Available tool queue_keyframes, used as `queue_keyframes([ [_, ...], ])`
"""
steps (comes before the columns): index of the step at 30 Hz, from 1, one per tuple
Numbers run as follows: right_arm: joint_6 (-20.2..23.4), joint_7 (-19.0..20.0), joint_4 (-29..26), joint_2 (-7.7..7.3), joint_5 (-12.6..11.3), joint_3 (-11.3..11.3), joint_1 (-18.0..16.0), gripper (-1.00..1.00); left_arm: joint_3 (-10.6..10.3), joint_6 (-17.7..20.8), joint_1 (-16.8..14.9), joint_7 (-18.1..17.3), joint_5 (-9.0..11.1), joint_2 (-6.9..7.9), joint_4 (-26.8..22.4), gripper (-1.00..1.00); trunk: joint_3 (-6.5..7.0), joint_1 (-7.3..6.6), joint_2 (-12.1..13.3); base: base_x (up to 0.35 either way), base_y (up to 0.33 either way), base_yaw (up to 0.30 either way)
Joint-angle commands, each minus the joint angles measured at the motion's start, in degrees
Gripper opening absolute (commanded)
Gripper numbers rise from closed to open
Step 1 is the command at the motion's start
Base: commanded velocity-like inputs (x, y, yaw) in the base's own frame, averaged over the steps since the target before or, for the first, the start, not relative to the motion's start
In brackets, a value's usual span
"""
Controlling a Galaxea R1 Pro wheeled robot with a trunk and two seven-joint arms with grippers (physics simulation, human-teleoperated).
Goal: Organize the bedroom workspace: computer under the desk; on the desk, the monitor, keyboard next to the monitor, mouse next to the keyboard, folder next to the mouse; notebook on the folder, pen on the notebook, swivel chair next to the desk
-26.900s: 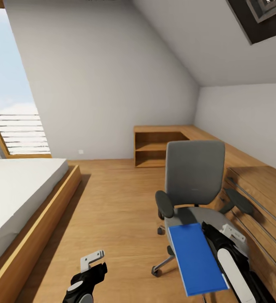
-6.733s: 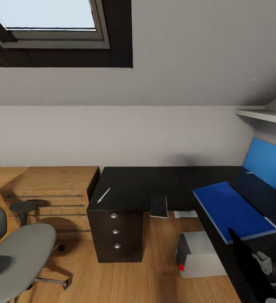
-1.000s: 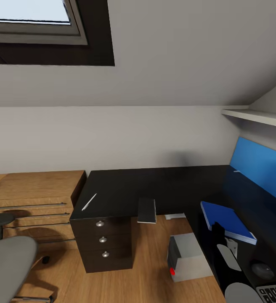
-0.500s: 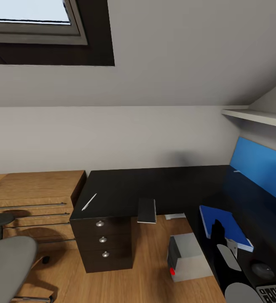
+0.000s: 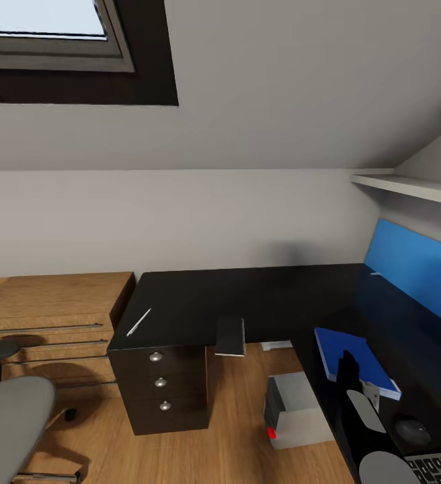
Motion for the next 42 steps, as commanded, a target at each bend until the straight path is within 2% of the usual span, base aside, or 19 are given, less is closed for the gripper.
queue_keyframes([
  [1, -0.13, -0.03, -0.09, 0.06, -0.59, -0.07, -0.03, 1.00, -0.47, -0.27, -0.08, 0.43, 0.59, 0.10, -0.07, 1.00, -0.08, 0.01, -0.06, 0.000, -0.003, 0.000],
  [16, 0.02, -0.60, -0.09, 0.17, -0.66, 0.05, -0.04, 1.00, -0.47, -0.27, -0.08, 0.43, 0.59, 0.09, -0.07, 1.00, -0.08, 0.01, -0.06, -0.086, 0.000, 0.000],
  [22, 0.04, -2.72, -0.17, 0.13, -0.67, 1.07, -0.04, 1.00, -0.47, -0.27, -0.08, 0.43, 0.59, 0.10, -0.07, 1.00, -0.08, 0.01, -0.06, -0.010, 0.000, 0.000],
  [34, 0.06, -2.51, -0.60, 0.48, -0.68, 1.92, -0.02, 1.00, -0.47, -0.26, -0.08, 0.43, 0.59, 0.06, -0.11, 1.00, -0.08, 0.01, -0.06, 0.000, 0.000, 0.000],
  [36, 0.05, -2.44, -0.70, 0.51, -0.68, 2.46, 0.00, 1.00, -0.47, -0.25, -0.08, 0.43, 0.59, 0.07, -0.10, 1.00, -0.08, 0.01, -0.06, 0.000, 0.000, 0.000],
  [37, 0.03, -2.40, -0.76, 0.53, -0.68, 3.46, -0.01, 1.00, -0.47, -0.24, -0.08, 0.43, 0.59, 0.08, -0.09, 1.00, -0.08, 0.01, -0.06, 0.000, 0.000, 0.000],
  [38, -0.04, -2.34, -0.82, 0.55, -0.68, 5.37, 0.00, 1.00, -0.47, -0.26, -0.08, 0.43, 0.59, 0.05, -0.08, 1.00, -0.08, 0.01, -0.06, 0.000, 0.000, 0.000],
  [42, -0.11, -2.31, -0.87, 0.62, -0.73, 8.28, 0.02, 1.00, -0.47, -0.27, -0.08, 0.43, 0.59, 0.02, -0.08, 1.00, -0.08, 0.01, -0.06, 0.000, 0.000, 0.000],
])
